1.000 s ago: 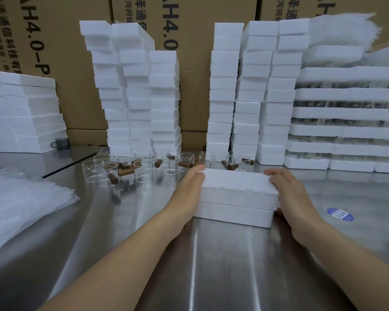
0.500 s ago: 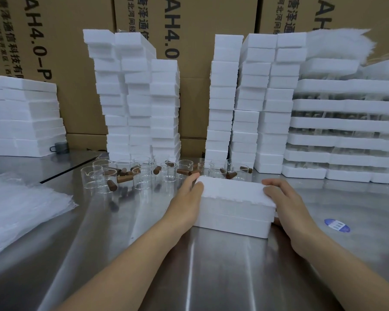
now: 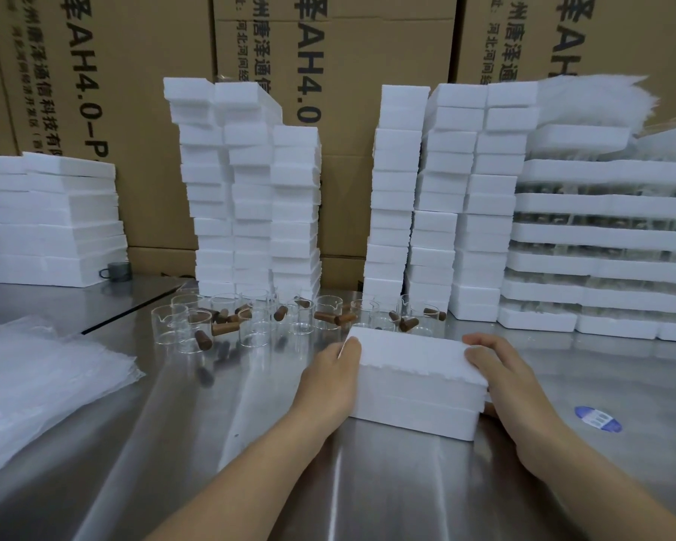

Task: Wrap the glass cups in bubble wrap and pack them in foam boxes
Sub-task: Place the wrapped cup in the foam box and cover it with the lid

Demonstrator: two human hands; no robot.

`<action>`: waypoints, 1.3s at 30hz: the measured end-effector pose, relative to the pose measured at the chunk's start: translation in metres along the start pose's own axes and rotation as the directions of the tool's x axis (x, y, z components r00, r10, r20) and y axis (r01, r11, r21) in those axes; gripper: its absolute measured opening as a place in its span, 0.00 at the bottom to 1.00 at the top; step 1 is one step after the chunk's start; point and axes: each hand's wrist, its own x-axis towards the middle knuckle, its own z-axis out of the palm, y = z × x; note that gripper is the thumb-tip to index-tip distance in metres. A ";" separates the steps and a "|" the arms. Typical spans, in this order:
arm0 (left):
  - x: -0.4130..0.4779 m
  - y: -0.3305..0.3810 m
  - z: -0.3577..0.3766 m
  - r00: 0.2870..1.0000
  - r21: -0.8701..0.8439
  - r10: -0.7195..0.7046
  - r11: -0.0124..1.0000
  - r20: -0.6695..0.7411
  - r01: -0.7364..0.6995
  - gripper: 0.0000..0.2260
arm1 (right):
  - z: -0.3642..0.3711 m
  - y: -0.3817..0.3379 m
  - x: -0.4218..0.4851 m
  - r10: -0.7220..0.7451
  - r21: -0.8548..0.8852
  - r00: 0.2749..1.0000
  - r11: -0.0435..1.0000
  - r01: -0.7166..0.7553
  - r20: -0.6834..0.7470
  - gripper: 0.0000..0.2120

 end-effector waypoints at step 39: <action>-0.012 0.046 -0.016 0.976 -0.608 -0.189 0.765 0.104 0.213 0.31 | 0.025 -0.024 0.007 0.369 0.217 0.920 0.895 -0.390 0.134 0.08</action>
